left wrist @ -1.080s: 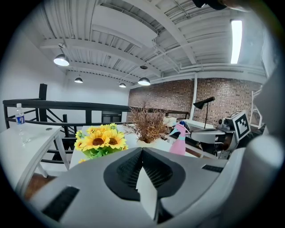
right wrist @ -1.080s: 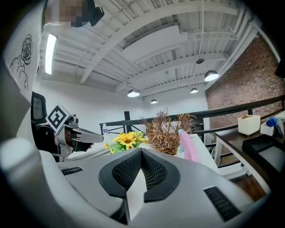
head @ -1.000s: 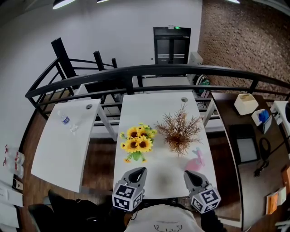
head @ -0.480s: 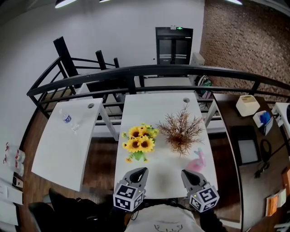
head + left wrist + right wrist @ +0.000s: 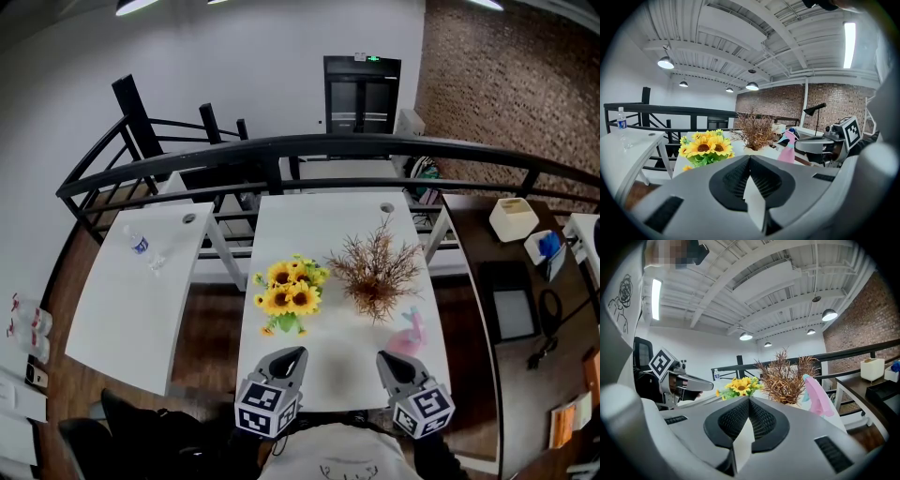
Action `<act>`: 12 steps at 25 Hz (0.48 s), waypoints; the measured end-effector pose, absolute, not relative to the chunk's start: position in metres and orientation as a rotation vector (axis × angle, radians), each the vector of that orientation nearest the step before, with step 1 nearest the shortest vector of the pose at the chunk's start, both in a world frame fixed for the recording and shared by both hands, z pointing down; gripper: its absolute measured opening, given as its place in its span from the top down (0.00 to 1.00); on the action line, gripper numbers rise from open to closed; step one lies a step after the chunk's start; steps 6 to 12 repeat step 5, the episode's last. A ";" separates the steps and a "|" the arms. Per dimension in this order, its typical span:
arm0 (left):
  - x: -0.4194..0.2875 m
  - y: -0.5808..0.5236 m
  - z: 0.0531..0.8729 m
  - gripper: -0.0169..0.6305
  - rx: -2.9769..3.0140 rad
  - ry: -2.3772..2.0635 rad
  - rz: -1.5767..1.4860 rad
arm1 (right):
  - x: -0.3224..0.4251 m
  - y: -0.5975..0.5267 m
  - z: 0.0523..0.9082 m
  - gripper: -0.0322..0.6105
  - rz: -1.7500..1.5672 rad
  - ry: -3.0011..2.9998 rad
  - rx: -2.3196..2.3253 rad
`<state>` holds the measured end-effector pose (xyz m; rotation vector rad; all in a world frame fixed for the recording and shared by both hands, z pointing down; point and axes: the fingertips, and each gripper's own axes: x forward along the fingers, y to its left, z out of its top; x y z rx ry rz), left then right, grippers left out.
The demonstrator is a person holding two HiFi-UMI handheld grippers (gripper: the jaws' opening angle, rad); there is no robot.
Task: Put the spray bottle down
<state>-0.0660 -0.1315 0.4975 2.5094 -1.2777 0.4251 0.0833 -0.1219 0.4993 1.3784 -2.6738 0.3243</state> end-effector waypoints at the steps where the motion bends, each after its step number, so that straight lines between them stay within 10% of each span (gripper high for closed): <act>1: -0.066 -0.131 0.498 0.97 2.509 -1.278 0.425 | 0.083 -0.122 0.500 0.94 0.327 -2.672 1.377; 12: -0.066 -0.131 0.498 0.97 2.509 -1.279 0.426 | 0.082 -0.121 0.501 0.94 0.333 -2.665 1.372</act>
